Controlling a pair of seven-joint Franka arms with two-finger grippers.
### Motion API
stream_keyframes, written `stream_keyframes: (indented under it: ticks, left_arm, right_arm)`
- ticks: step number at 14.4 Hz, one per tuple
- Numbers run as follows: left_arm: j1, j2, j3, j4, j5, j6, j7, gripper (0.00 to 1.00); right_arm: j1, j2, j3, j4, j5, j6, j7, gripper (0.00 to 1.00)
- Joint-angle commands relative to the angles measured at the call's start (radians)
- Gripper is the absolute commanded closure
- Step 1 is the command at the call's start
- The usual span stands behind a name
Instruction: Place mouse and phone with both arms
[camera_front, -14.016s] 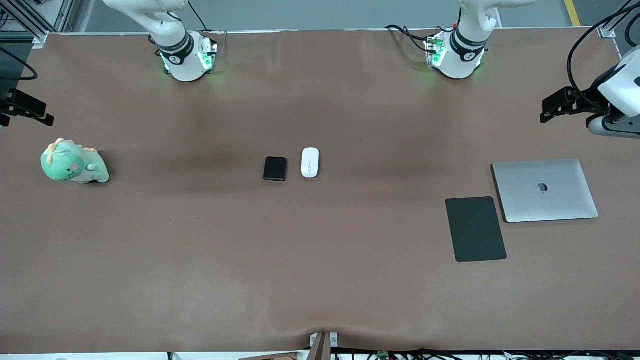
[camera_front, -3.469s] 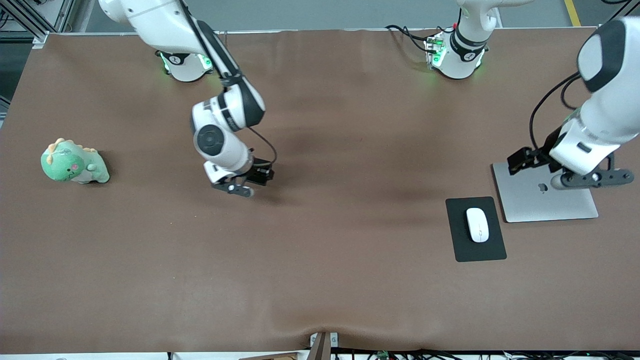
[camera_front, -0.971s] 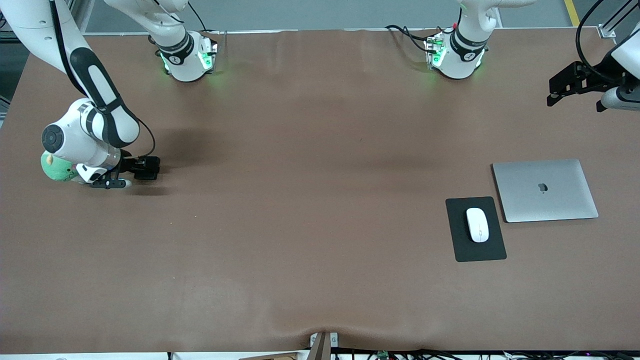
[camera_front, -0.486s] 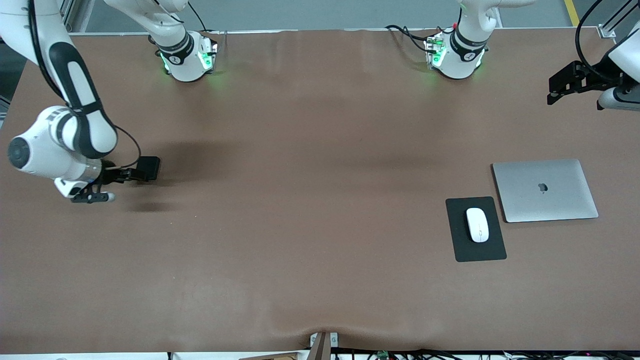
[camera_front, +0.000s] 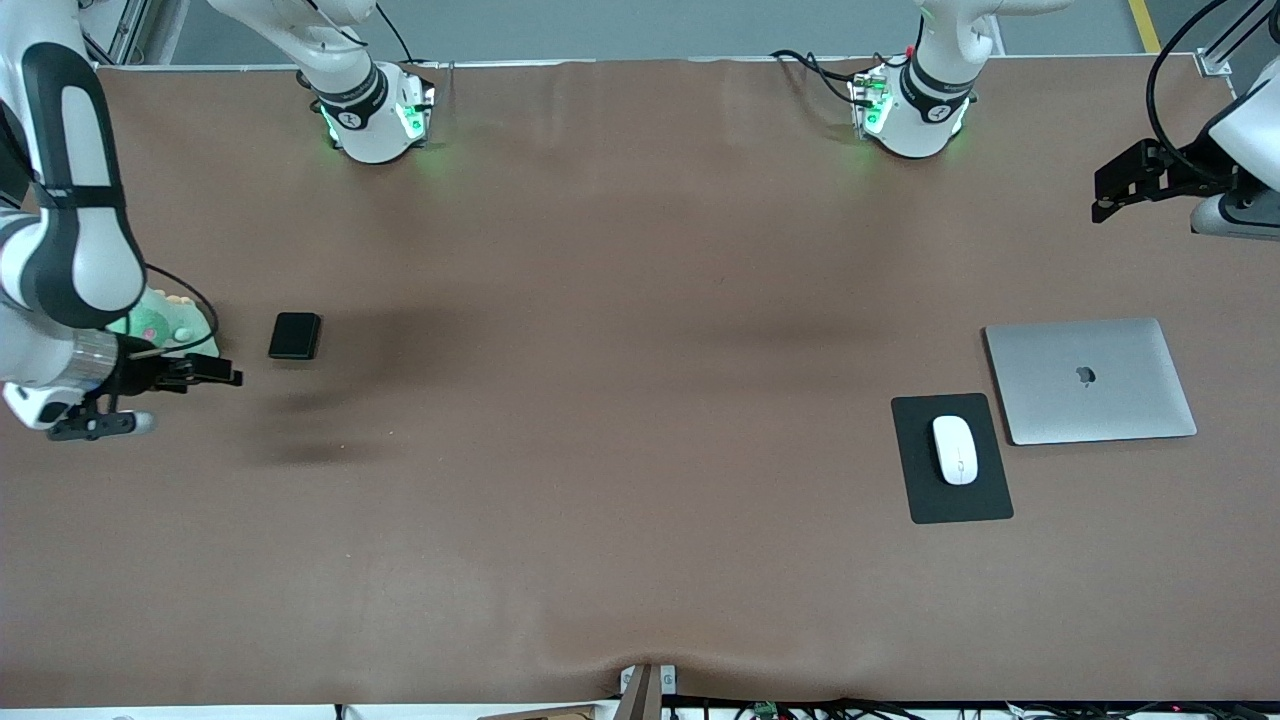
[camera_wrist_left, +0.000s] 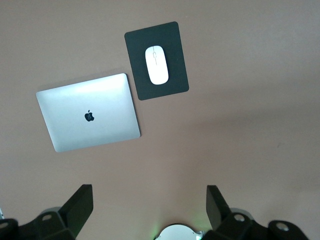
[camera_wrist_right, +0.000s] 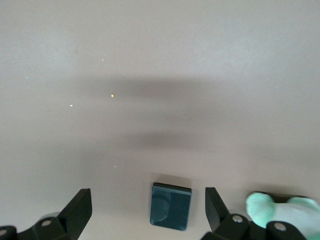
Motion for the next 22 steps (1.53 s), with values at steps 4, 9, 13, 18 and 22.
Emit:
stream_keyframes:
  ticks: [4, 9, 13, 18, 22]
  left_arm:
    - [0.01, 0.024, -0.002, 0.014, 0.022, 0.039, 0.0, 0.0]
    - [0.011, 0.024, 0.003, 0.012, 0.022, 0.039, 0.0, 0.0]
    - [0.01, 0.024, 0.003, 0.014, 0.022, 0.039, 0.0, 0.0]
    - [0.008, 0.022, 0.001, 0.014, 0.022, 0.038, 0.0, 0.0]
    - [0.01, 0.022, 0.001, 0.014, 0.022, 0.038, 0.0, 0.0]
  right_arm:
    - [0.001, 0.014, 0.003, 0.265, -0.055, -0.314, -0.005, 0.0]
    - [-0.005, 0.006, 0.005, 0.369, -0.051, -0.549, -0.007, 0.0]
    - [0.004, 0.006, 0.009, 0.458, -0.061, -0.655, -0.088, 0.0]
    - [-0.002, 0.003, 0.008, 0.571, -0.061, -0.58, -0.105, 0.0]
    - [0.004, -0.063, 0.005, 0.602, -0.066, -0.562, -0.108, 0.0]
